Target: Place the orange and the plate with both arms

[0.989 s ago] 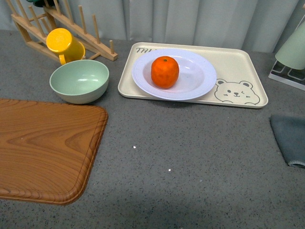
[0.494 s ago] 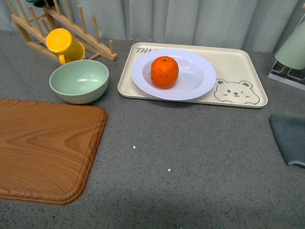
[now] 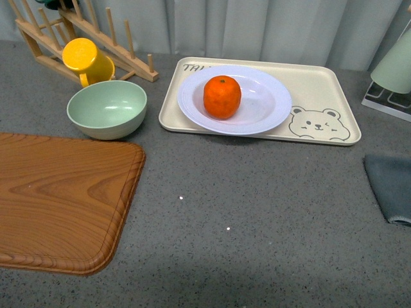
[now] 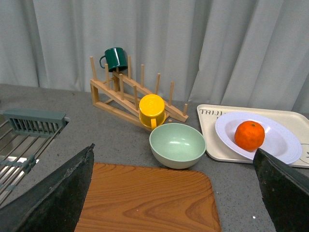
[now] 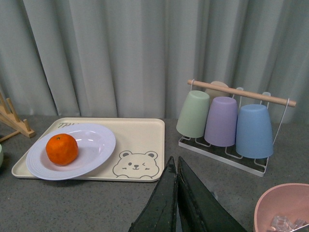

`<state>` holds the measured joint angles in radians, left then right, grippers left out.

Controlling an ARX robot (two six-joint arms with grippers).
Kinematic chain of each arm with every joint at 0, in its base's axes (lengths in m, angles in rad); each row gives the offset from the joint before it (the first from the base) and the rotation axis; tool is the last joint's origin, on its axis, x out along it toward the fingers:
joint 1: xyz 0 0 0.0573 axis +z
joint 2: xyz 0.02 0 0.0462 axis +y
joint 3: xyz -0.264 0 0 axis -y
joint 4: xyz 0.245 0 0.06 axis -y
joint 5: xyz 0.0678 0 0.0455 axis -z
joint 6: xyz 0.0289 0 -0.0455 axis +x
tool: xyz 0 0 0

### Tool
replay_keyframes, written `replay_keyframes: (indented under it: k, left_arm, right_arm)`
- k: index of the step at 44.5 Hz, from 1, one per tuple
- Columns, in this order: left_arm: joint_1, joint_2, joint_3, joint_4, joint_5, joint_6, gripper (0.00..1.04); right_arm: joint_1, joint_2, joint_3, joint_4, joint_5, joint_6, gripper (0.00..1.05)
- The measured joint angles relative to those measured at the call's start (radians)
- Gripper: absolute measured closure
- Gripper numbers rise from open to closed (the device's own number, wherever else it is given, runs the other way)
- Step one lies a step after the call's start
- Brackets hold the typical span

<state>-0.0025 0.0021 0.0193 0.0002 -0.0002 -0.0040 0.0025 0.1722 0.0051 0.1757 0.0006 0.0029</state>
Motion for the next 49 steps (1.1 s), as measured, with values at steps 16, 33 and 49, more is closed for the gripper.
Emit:
replay_keyframes:
  k: [16,33,49]
  left_arm:
    - [0.000,0.000,0.000,0.000,0.000,0.000,0.07]
    - [0.000,0.000,0.000,0.000,0.000,0.000,0.07]
    - [0.000,0.000,0.000,0.000,0.000,0.000,0.07]
  right_arm:
    - [0.000,-0.167,0.001,-0.174,-0.002,-0.002,0.85]
    - [0.000,-0.168,0.001,-0.174,-0.002,-0.002,0.23]
    - [0.000,-0.168,0.001,-0.174,-0.002,-0.002,0.09]
